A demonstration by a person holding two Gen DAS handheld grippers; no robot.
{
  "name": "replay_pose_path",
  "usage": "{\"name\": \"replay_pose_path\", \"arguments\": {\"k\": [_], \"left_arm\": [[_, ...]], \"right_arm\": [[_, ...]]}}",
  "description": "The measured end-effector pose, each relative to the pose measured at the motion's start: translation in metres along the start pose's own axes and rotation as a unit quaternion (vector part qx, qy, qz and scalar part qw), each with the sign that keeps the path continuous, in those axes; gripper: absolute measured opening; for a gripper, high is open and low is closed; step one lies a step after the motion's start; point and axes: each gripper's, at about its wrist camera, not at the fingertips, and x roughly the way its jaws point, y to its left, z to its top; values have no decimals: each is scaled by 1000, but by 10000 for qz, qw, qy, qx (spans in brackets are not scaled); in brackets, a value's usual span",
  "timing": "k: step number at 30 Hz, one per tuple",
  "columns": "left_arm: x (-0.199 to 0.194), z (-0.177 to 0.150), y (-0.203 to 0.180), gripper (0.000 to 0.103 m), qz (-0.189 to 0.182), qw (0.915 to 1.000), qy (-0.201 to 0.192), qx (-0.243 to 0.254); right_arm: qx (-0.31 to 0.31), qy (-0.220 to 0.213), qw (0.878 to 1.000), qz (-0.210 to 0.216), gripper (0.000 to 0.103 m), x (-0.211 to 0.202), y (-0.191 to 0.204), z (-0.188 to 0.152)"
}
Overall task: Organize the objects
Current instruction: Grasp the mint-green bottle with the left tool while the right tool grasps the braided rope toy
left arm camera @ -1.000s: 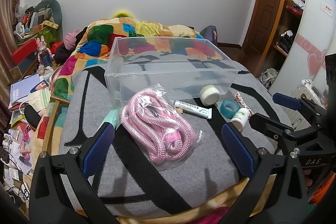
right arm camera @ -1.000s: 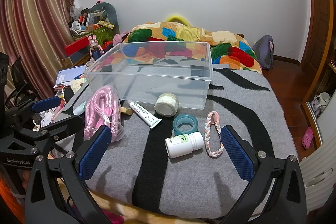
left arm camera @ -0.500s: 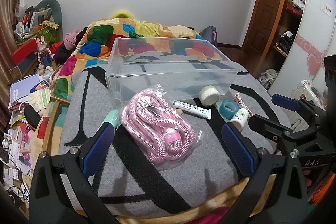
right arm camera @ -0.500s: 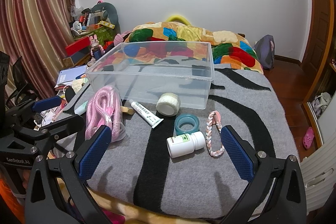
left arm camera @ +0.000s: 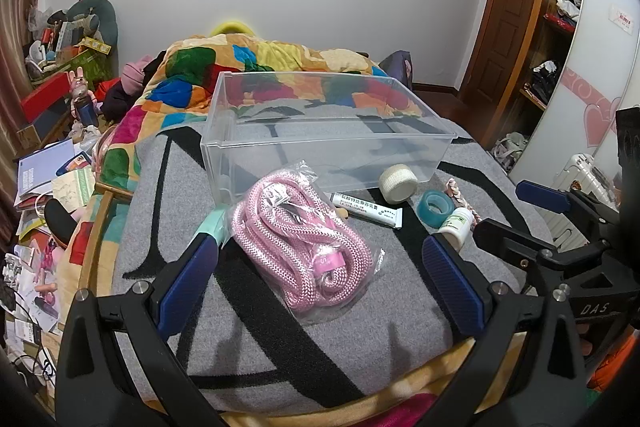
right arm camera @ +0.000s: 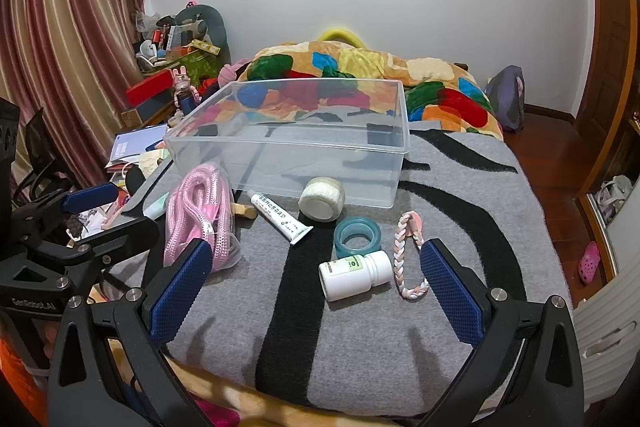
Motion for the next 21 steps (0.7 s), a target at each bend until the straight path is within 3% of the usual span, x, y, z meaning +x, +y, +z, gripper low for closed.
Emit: {"name": "replay_pose_path", "arguments": {"k": [4, 8, 21], "left_arm": [[0, 1, 1, 103, -11, 10000, -8, 0], [5, 3, 6, 84, -57, 9999, 91, -3], [28, 6, 62, 63, 240, 9977, 446, -457]], "right_arm": [[36, 0, 10000, 38, 102, 0, 1, -1], [98, 24, 9999, 36, 99, 2, 0, -1], [614, 242, 9970, -393, 65, 20, -59, 4]]}}
